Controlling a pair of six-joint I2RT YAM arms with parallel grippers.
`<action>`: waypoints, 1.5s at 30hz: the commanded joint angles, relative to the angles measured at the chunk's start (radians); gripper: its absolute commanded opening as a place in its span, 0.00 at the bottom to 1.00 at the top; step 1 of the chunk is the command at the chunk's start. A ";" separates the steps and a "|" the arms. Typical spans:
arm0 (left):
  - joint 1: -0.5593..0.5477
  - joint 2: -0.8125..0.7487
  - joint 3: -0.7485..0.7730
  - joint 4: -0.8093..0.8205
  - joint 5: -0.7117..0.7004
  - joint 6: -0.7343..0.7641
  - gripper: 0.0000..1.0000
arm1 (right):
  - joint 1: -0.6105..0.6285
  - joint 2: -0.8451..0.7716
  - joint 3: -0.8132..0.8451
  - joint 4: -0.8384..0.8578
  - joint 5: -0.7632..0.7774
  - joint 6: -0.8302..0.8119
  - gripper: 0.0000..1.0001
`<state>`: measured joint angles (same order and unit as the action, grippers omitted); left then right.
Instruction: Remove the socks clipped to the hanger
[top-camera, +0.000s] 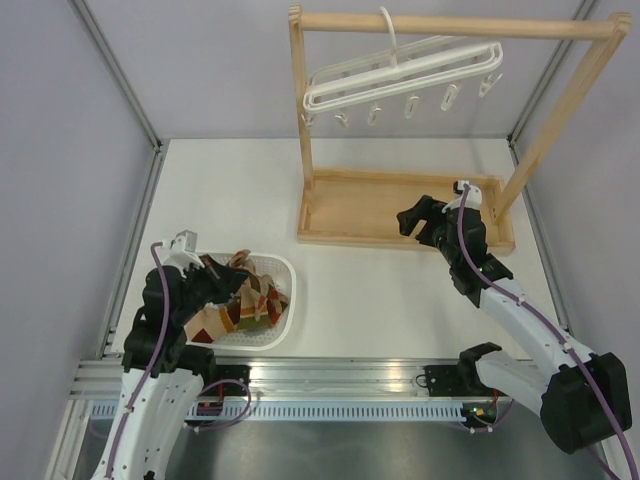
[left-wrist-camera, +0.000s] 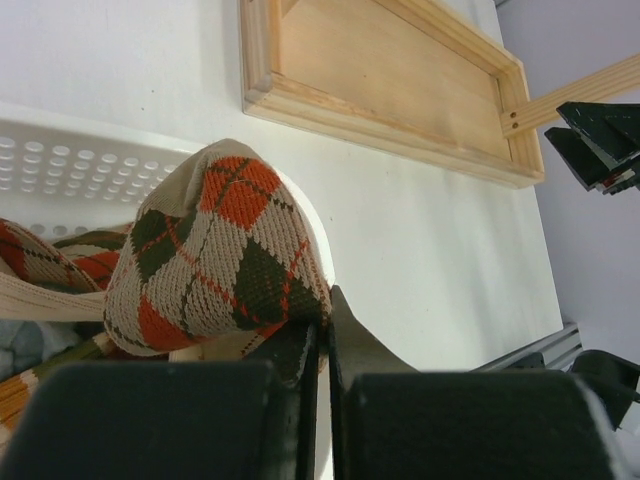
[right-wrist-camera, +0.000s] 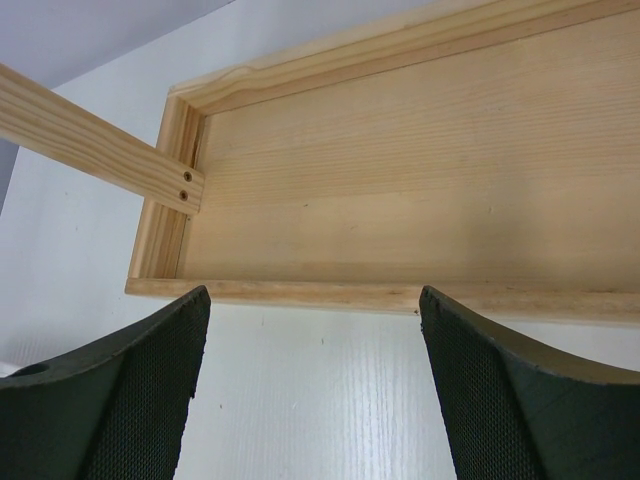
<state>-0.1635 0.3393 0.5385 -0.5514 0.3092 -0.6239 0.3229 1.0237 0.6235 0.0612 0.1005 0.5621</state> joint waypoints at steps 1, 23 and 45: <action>-0.013 -0.019 0.002 -0.025 0.025 -0.045 0.02 | -0.004 -0.023 -0.018 0.043 -0.013 0.021 0.89; -0.021 -0.098 0.106 -0.225 -0.105 -0.109 1.00 | -0.005 -0.024 -0.041 0.052 -0.018 0.035 0.89; -0.021 0.420 0.429 0.109 -0.231 0.265 1.00 | -0.042 -0.100 0.016 -0.149 0.025 -0.126 0.89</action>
<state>-0.1818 0.7059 0.9119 -0.5781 0.0978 -0.4866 0.2916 0.9451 0.5903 -0.0479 0.1055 0.4805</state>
